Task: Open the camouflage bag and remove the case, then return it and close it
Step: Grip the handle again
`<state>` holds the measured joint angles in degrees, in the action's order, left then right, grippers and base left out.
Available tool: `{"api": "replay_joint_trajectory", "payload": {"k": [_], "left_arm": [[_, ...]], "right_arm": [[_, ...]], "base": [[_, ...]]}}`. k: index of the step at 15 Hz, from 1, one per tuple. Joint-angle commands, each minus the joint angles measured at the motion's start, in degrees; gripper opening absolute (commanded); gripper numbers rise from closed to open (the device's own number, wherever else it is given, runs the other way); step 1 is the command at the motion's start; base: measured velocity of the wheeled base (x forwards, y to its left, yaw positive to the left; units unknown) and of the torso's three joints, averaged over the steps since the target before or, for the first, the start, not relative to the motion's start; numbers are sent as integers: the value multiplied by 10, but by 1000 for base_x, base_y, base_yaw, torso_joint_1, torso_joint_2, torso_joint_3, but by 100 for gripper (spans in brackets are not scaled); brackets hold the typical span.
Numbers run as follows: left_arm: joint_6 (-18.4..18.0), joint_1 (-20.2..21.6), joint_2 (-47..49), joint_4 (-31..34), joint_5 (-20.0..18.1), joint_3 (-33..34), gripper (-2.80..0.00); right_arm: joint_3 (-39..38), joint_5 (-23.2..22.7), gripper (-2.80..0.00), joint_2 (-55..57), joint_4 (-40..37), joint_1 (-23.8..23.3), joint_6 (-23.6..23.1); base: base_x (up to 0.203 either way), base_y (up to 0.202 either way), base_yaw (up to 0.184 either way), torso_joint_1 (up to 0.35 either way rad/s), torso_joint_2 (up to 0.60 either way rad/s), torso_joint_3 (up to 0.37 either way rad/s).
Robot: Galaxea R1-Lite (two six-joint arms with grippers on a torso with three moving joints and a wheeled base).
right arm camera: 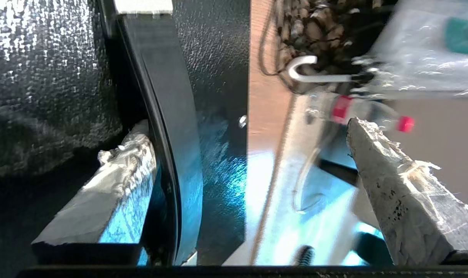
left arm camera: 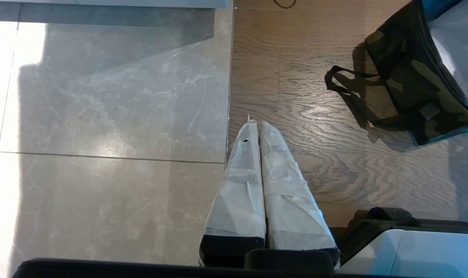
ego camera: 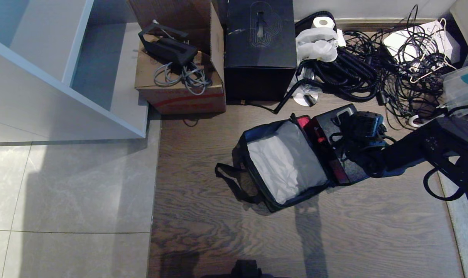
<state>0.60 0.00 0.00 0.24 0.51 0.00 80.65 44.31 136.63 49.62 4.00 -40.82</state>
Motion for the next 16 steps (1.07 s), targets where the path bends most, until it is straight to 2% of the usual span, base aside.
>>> {"api": "replay_joint_trajectory", "payload": {"k": [1,2,6,11,12,16], "left_arm": [[0,0,0,0,0,0,-280],[0,0,0,0,0,0,-280],[0,0,0,0,0,0,-280],[0,0,0,0,0,0,-280],[0,0,0,0,0,0,-280],[0,0,0,0,0,0,-280]], "right_arm": [[25,26,0,23,7,-16,-11],[29,33,0,32,7,-17,-12],[71,106,0,88,31,-19,-12],[120,122,0,125,33,-22,-12],[121,122,-280,126,28,-22,-12],[144,122,-280,136,33,-21,-13]], "base": [[0,0,0,0,0,0],[0,0,0,0,0,0],[0,0,0,0,0,0],[0,0,0,0,0,0],[0,0,0,0,0,0],[0,0,0,0,0,0]]}}
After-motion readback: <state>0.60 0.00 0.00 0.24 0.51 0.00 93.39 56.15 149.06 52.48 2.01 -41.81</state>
